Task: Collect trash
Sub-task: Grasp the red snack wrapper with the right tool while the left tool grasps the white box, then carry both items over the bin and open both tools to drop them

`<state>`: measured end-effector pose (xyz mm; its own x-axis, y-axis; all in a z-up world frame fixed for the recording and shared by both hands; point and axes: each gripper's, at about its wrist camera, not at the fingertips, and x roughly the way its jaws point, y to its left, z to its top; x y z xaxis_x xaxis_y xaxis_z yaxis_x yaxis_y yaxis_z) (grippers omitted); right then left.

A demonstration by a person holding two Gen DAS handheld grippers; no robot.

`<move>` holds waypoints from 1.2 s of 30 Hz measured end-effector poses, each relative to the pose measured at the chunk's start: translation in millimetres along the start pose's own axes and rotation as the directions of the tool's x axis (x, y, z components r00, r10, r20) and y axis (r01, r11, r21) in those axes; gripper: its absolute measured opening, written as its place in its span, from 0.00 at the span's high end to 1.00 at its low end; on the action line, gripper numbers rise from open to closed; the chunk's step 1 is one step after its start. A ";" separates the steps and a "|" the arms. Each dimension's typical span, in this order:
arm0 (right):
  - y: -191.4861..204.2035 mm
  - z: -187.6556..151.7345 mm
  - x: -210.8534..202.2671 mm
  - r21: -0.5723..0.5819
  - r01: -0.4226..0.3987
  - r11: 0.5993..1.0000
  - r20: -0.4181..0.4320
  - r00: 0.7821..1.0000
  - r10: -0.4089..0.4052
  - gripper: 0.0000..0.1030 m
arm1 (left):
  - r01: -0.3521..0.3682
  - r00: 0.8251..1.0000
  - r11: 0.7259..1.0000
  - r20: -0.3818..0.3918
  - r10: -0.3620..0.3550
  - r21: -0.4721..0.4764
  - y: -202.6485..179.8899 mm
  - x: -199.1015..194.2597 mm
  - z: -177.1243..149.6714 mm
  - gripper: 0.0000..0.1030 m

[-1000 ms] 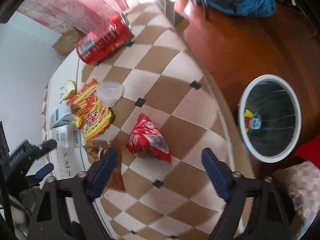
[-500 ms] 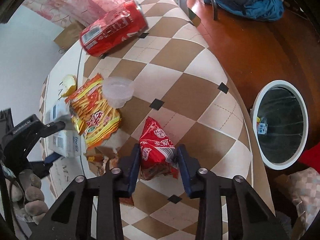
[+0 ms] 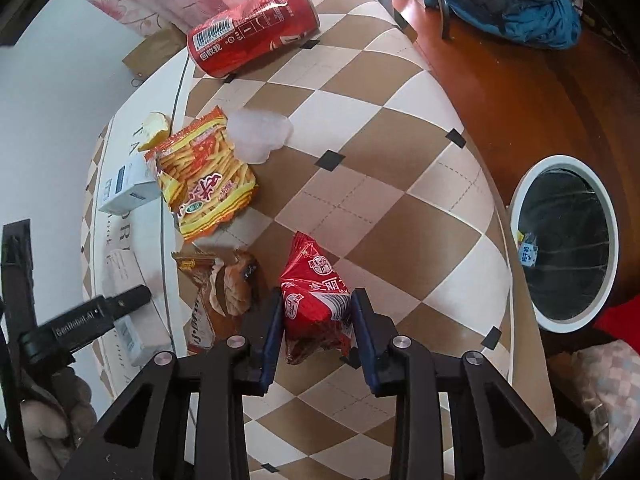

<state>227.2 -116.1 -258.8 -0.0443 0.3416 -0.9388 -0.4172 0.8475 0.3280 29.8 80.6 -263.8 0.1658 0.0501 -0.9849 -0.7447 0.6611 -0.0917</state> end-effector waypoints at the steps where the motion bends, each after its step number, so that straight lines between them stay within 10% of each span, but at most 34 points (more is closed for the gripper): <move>1: -0.2 -1.3 -1.8 -0.004 0.000 1.000 0.008 1.000 0.000 0.70 | -0.010 1.000 1.000 0.014 0.009 0.025 -4.8 -5.6 -7.8 0.55; 8: -5.9 -9.7 -27.6 -0.016 -0.029 0.999 0.061 0.998 0.030 0.76 | -0.107 0.981 0.978 0.179 0.075 0.181 -42.0 -61.8 -67.6 0.55; 20: -69.3 -43.5 -148.2 0.019 -0.107 0.994 0.271 0.957 0.098 0.77 | 0.009 0.941 0.904 0.301 -0.152 0.428 -207.8 -147.0 -33.0 0.56; 29: -211.1 -65.5 -220.7 0.186 -0.081 0.979 0.378 0.926 0.005 0.77 | 0.141 0.949 0.790 0.147 -0.280 0.596 -354.5 -117.5 -54.9 0.56; 36: -318.6 -59.7 -196.6 0.314 -0.027 0.949 0.306 0.949 -0.074 0.77 | 0.272 0.961 0.760 -0.125 -0.247 0.591 -438.4 -17.1 -48.6 0.55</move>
<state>314.7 -477.6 -185.0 0.2671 0.3856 -0.8832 -0.1095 0.9227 0.3697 322.1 -246.4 -213.8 0.2628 -0.2086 -0.9420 -0.1388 0.9580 -0.2509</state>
